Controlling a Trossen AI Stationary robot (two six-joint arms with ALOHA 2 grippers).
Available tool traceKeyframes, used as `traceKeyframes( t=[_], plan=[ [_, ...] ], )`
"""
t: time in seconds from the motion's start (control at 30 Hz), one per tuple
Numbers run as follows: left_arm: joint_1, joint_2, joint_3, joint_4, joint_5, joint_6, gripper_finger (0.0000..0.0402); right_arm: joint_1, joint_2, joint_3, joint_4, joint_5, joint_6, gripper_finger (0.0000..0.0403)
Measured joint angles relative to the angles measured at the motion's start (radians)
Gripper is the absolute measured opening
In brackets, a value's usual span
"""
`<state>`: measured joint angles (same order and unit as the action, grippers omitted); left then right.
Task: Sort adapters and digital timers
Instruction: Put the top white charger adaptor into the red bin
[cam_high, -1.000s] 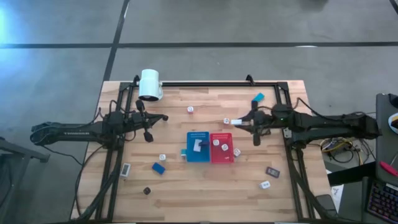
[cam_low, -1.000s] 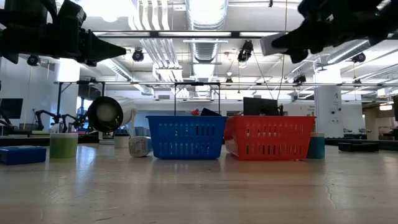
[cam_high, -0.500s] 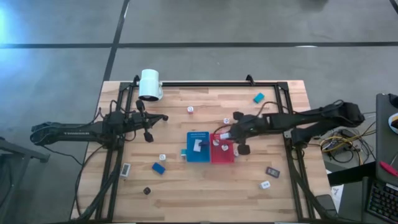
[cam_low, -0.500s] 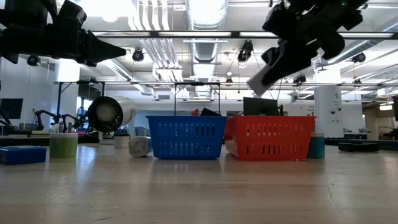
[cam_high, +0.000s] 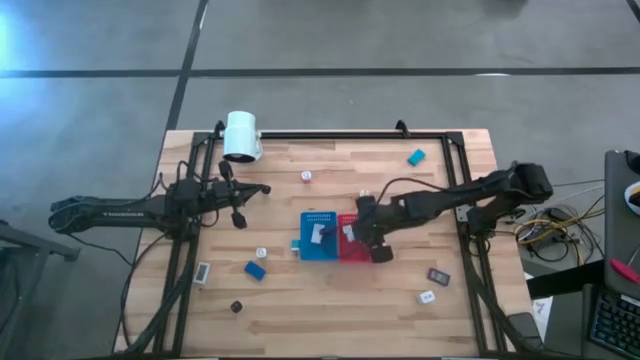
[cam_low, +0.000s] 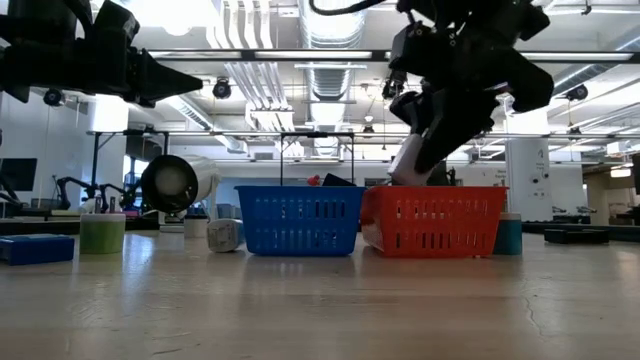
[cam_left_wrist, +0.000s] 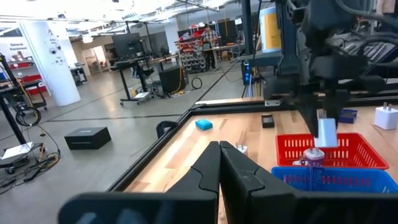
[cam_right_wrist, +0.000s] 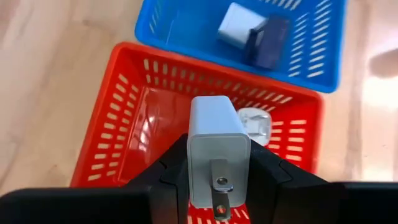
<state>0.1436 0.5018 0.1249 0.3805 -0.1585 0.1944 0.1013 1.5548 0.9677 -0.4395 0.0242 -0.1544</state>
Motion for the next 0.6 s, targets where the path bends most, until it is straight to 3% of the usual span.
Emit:
traceKeyframes(
  t=[0.6],
  plan=[
    [0.000,0.005,0.000,0.000,0.000,-0.005,0.0007,0.003,0.273,0.170,-0.131,-0.035,-0.069,0.0096]
  ],
)
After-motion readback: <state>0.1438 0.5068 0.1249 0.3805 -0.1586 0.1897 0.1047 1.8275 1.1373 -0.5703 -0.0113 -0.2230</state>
